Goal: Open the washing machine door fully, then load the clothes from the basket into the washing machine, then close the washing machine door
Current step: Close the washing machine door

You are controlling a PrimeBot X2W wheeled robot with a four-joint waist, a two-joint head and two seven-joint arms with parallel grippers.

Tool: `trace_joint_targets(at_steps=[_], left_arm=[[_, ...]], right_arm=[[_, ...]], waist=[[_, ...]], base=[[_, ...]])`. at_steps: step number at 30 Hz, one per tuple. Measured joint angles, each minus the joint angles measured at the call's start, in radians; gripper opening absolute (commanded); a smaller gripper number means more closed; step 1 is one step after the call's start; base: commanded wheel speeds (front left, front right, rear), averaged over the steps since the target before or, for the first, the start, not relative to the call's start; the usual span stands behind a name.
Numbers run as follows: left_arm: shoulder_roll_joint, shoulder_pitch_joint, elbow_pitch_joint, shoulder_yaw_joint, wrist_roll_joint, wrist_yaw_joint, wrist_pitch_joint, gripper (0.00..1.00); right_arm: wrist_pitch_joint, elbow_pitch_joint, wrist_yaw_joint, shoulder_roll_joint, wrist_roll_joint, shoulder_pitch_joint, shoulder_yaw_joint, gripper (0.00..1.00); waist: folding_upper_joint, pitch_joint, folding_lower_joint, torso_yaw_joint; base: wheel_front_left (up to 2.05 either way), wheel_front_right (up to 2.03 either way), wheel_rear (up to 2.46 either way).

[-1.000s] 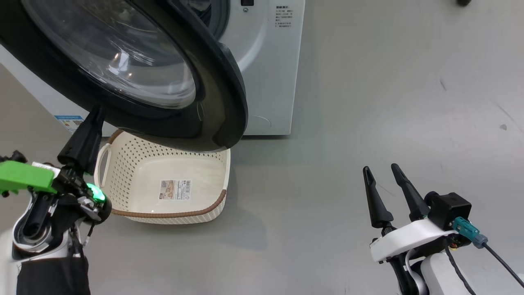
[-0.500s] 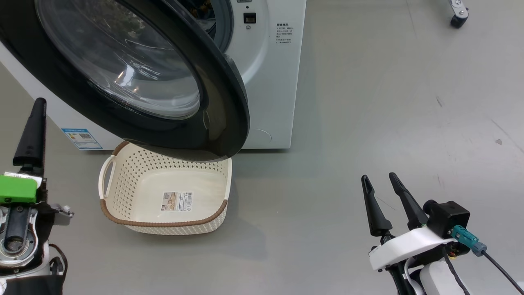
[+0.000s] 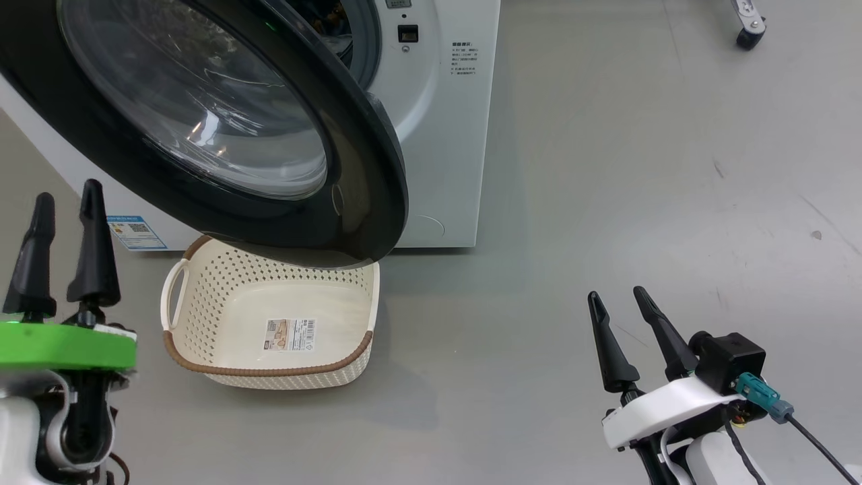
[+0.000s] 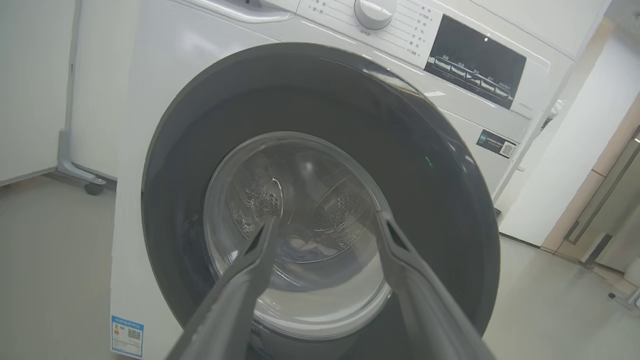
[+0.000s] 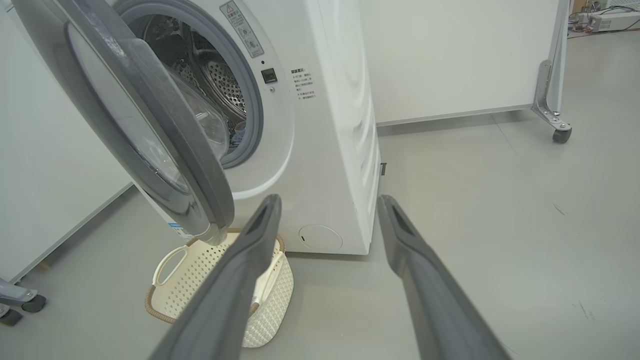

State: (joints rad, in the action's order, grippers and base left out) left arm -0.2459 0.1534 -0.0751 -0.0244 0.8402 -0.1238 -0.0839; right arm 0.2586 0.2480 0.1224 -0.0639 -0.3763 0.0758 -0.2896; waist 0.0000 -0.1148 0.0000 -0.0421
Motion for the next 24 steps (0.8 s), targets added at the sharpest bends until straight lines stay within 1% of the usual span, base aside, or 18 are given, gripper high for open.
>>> trace_joint_targets(at_steps=[4, 8, 10, 14, 19, 24], left_arm=[[-0.041, -0.022, 0.019, 0.057, -0.111, 0.0, -0.095, 1.0], [-0.071, -0.037, 0.064, 0.09, -0.22, 0.0, -0.178, 1.0], [-0.083, -0.047, 0.094, 0.102, -0.279, 0.0, -0.181, 1.0], [-0.081, -0.075, 0.146, 0.095, -0.371, 0.003, -0.176, 1.0], [-0.06, -0.095, 0.177, 0.115, -0.445, 0.031, -0.175, 1.0], [-0.039, -0.12, 0.213, 0.135, -0.495, 0.059, -0.174, 1.0]], right_arm=[[0.0, 0.0, 0.0, 0.0, 0.0, -0.001, 0.0, 1.0], [0.0, -0.002, 0.0, 0.0, 0.0, -0.002, 0.001, 1.0], [0.0, -0.004, 0.0, 0.0, 0.002, -0.002, 0.001, 1.0], [0.0, -0.008, 0.0, 0.0, 0.002, -0.003, 0.004, 1.0], [0.0, -0.009, 0.0, -0.001, 0.011, -0.004, 0.007, 1.0], [0.0, -0.011, 0.0, -0.003, 0.026, -0.004, 0.009, 1.0]], waist=[[0.0, -0.001, 0.0, 0.002], [0.0, -0.001, 0.0, 0.004], [0.0, -0.002, 0.0, 0.006], [0.0, -0.001, 0.0, 0.008], [0.0, 0.0, 0.0, 0.01], [0.0, 0.002, 0.0, 0.014]], base=[[0.0, 0.0, 0.0], [0.0, 0.0, 0.0], [0.0, 0.0, 0.0], [0.0, 0.0, 0.0], [0.0, 0.0, 0.0], [0.0, 0.0, 0.0]])
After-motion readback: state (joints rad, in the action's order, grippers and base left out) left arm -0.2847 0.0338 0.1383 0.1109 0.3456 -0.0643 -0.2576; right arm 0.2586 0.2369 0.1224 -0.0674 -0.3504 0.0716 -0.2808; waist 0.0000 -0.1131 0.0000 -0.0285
